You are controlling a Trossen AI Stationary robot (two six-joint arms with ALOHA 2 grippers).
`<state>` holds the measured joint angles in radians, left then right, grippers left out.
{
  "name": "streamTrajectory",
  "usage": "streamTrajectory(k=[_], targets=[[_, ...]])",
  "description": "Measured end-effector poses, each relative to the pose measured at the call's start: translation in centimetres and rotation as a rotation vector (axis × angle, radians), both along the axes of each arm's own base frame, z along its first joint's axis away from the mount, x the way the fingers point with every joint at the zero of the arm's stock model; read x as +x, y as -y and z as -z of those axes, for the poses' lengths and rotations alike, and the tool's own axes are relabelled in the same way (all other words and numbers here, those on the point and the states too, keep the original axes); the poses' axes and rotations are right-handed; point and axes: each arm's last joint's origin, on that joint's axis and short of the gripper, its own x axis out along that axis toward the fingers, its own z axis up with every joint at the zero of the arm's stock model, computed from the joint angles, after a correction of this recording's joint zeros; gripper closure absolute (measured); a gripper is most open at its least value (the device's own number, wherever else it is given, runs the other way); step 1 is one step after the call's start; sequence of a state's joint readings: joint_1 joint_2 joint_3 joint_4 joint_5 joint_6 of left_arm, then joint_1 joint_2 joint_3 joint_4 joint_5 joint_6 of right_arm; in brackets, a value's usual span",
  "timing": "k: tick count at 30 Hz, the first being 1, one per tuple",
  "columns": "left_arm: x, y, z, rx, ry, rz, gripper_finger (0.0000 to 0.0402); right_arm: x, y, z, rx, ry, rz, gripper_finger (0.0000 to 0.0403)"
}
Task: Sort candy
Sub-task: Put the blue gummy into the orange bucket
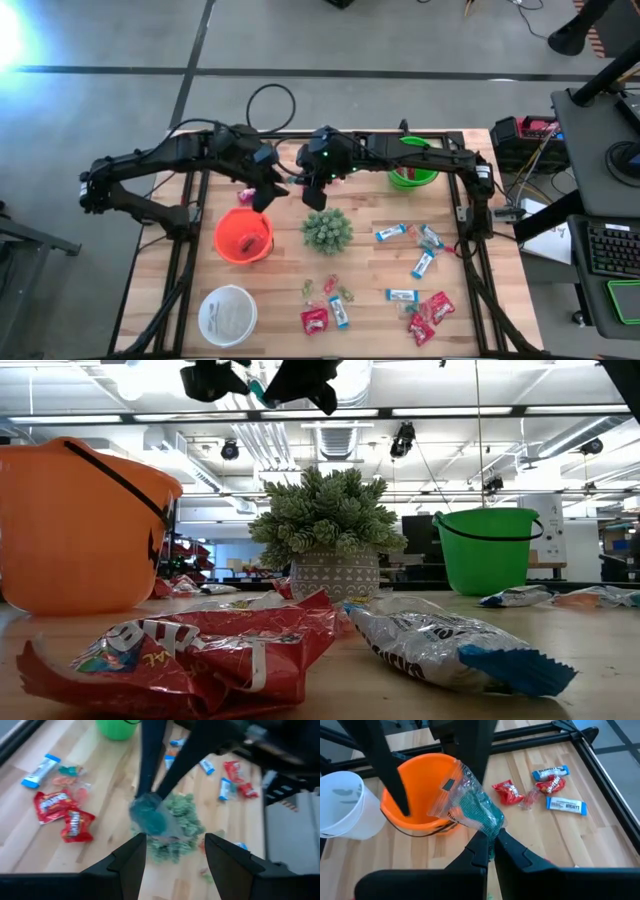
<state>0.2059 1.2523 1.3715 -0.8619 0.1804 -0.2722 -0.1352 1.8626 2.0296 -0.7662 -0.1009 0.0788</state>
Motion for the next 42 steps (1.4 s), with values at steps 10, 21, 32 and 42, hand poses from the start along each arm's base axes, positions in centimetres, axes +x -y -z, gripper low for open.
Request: streamTrajectory(k=[10,21,32,42], targets=[[0.48,-0.91,0.23,0.094,-0.022,-0.053,0.0219,0.09,-0.62,-0.01,-0.009,0.002,-0.022,0.0394],[0.85,-0.95,0.25,0.129,-0.006,-0.006,0.0335,0.05,-0.65,0.00,-0.006,-0.002,-0.024,0.0394],[0.71,-0.88,0.19,0.145,-0.005,0.029,0.0398,0.09,-0.67,-0.04,0.025,0.003,-0.004,0.0393],[0.32,-0.79,0.26,0.142,-0.030,0.033,0.0401,0.11,-0.64,-0.10,0.088,0.010,0.015,0.0316]])
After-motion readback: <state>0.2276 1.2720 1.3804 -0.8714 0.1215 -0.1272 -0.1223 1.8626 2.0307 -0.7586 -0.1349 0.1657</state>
